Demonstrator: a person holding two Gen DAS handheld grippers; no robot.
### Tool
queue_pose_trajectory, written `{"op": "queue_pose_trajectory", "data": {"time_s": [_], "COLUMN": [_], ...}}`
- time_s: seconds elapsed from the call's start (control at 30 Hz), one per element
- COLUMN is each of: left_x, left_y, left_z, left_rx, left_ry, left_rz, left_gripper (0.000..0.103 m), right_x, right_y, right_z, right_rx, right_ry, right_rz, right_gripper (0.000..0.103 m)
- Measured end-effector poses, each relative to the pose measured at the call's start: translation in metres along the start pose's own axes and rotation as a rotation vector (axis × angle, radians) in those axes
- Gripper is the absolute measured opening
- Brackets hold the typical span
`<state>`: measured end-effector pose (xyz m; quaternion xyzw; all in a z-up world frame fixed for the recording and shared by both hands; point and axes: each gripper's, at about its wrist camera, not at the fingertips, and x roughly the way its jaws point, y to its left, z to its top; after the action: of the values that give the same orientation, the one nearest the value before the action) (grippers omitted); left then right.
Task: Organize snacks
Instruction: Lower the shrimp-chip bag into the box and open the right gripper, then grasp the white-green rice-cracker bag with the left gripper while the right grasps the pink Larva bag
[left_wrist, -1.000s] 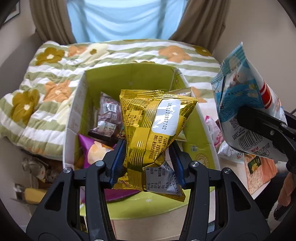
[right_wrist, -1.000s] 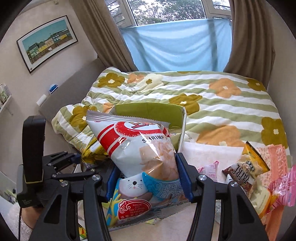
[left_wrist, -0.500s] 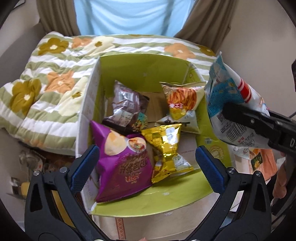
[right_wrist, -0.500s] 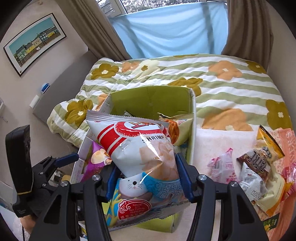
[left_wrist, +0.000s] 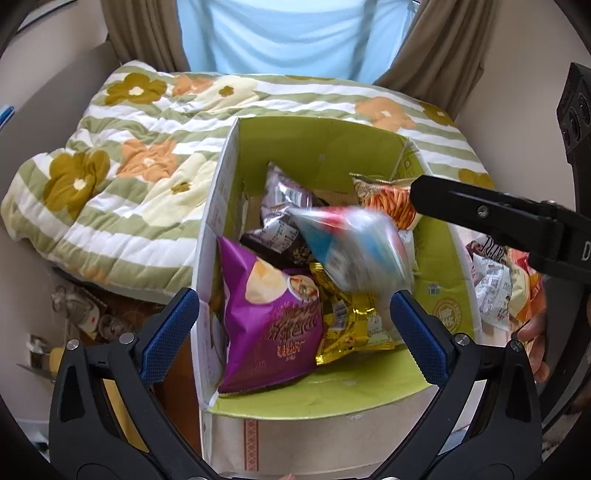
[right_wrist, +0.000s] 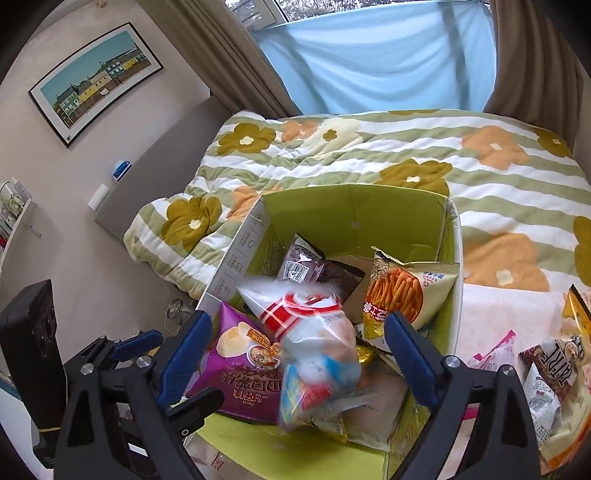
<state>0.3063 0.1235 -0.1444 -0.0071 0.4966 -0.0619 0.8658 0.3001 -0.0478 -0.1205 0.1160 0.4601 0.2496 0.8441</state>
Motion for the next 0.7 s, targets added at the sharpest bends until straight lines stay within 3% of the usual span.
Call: {"op": "queue_pose_trajectory", "data": {"time_s": [0.27, 0.7], "left_x": [-0.003, -0.026], "left_y": [-0.001, -0.029], "left_z": [-0.015, -0.022], "left_rx": [0.0, 0.089], "left_ry": [0.01, -0.06], "left_rz": [-0.017, -0.099], "left_gripper": [0.103, 0.103], "right_x": [-0.013, -0.06], "right_y": [-0.008, -0.005], "right_z": [-0.016, -0.043], "right_rx": [0.022, 0.054], "right_ry": [-0.016, -0.088], "right_rz": [-0.035, -0.119], "right_gripper": [0.093, 0.093]}}
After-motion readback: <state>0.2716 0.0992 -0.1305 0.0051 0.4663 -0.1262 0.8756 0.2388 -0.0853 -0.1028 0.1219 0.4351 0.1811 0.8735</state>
